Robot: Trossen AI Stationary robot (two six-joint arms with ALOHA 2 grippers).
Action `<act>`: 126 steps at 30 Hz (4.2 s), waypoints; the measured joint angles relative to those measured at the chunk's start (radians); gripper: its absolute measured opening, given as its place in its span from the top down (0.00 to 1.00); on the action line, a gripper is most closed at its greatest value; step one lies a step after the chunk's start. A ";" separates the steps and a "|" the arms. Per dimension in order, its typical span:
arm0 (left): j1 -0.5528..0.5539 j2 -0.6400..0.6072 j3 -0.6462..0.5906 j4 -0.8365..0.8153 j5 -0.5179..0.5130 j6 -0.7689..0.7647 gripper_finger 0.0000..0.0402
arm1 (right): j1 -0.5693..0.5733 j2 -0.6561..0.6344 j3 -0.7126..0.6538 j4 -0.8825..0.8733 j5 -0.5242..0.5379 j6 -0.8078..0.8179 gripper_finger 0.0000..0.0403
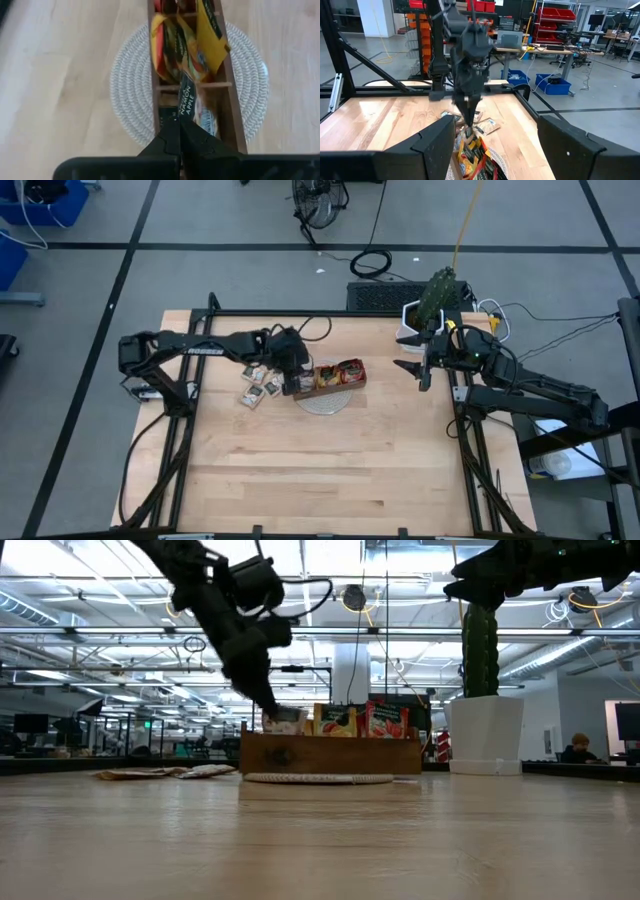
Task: Pick & Place Tea
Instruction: Put the tan gold tea bag into the left section of the wood organizer
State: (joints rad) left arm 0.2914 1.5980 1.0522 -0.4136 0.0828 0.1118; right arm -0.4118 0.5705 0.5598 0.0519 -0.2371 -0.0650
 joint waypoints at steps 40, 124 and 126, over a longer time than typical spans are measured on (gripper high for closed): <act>-0.076 -0.178 -0.132 0.124 -0.083 -0.099 0.65 | -0.001 0.000 -0.001 0.007 0.004 0.000 0.35; -0.169 0.211 0.171 -0.215 -0.266 -0.065 0.81 | 0.000 0.002 -0.001 -0.012 0.002 -0.025 0.35; -0.170 0.188 0.171 -0.213 -0.270 -0.065 0.77 | 0.000 0.002 -0.001 -0.012 0.002 -0.023 0.35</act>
State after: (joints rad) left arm 0.1214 1.7857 1.2232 -0.6267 -0.1877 0.0467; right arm -0.4114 0.5724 0.5587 0.0397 -0.2348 -0.0875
